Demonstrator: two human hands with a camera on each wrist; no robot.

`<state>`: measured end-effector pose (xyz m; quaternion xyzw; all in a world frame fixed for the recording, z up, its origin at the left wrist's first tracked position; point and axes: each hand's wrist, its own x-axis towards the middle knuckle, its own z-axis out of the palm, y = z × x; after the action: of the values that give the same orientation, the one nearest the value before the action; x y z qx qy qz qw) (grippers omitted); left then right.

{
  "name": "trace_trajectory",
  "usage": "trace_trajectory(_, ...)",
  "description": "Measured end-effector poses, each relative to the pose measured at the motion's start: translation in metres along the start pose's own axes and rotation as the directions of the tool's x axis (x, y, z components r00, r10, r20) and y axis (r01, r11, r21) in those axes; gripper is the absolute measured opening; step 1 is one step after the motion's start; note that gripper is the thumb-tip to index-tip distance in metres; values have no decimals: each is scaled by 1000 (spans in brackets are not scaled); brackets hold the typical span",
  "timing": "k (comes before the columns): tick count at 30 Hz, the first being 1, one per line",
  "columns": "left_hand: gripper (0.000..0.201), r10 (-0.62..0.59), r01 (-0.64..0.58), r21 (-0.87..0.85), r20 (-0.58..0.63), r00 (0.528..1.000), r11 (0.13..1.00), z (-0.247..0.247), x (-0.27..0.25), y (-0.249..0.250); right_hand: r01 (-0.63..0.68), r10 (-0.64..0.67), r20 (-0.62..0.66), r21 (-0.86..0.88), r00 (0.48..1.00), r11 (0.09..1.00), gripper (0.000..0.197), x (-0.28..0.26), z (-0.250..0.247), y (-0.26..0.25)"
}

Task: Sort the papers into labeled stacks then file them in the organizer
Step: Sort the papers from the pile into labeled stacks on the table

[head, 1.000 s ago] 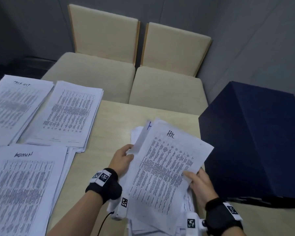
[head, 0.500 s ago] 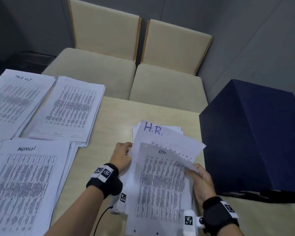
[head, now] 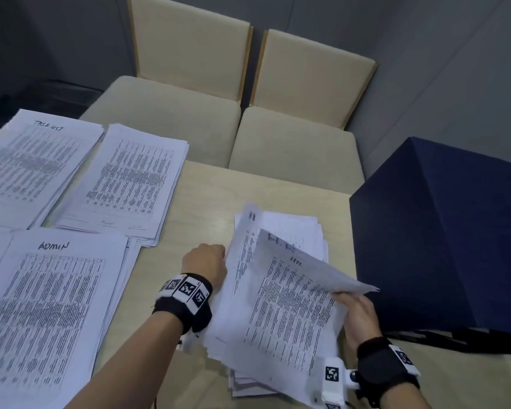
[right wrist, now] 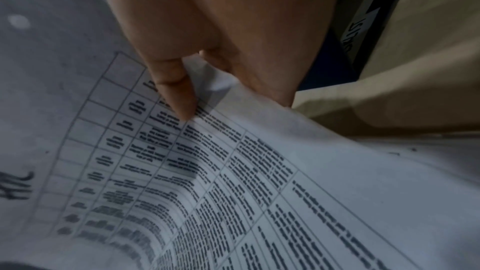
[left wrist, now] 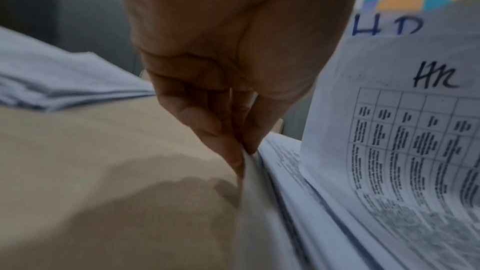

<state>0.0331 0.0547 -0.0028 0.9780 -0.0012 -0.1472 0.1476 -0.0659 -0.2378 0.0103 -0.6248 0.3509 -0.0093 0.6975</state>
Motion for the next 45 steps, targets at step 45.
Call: trace_trajectory(45,35,-154,128,-486,-14,988,865,6,-1,2,-118,110,150,47,983,992,25,18,5,-2)
